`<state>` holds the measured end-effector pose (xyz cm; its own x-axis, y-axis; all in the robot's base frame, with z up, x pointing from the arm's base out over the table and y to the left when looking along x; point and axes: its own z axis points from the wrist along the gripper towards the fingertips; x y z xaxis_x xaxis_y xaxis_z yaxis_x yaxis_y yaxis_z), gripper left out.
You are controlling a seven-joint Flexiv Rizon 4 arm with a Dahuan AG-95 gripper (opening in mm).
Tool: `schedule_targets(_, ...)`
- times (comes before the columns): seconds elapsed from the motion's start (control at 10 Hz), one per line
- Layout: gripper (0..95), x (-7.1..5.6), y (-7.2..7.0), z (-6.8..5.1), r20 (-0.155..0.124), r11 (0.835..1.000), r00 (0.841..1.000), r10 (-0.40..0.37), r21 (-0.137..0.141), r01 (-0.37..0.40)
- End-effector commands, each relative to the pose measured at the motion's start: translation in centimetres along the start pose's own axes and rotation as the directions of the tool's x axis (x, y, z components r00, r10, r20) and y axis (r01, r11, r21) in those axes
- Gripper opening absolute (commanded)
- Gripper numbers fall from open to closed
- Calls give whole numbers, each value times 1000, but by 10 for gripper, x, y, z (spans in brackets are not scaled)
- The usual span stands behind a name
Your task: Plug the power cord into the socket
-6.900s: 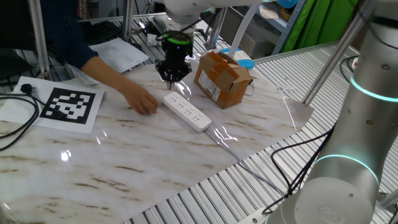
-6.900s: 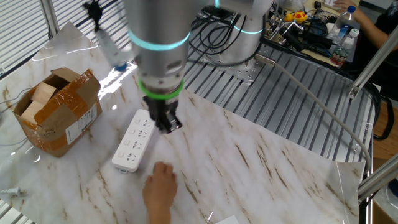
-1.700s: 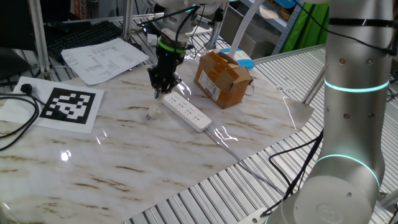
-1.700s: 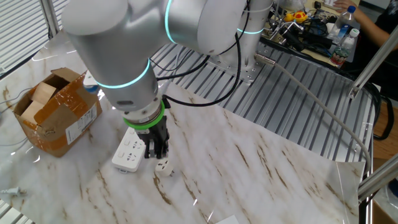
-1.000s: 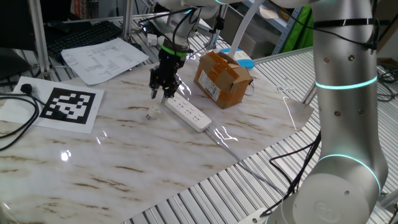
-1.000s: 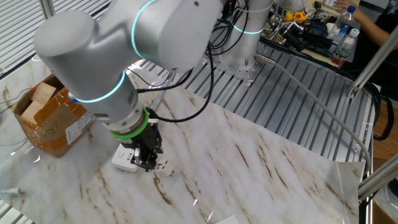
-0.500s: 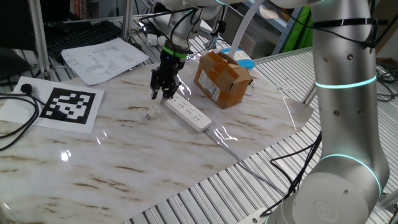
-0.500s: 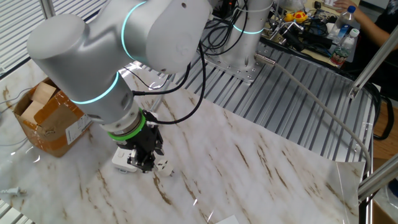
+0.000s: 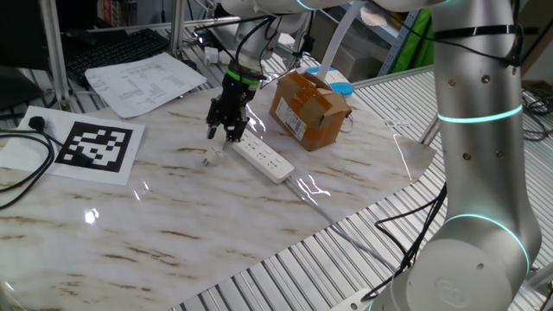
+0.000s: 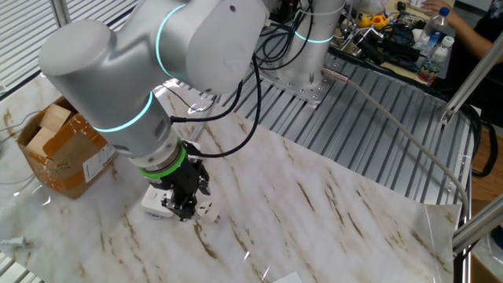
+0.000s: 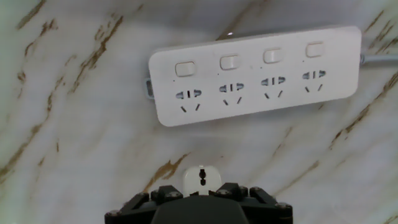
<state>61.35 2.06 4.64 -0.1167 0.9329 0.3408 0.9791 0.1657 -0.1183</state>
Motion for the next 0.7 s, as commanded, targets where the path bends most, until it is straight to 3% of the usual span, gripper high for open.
schedule_targets(0.1,570,1,-4,3,-12,1000,1000,7,-2,-7)
schedule_targets(0.5,570,1,-12,12,-25,1000,1000,14,-6,-14)
schedule_targets(0.7,570,0,-11,14,-46,1000,999,21,-13,-22)
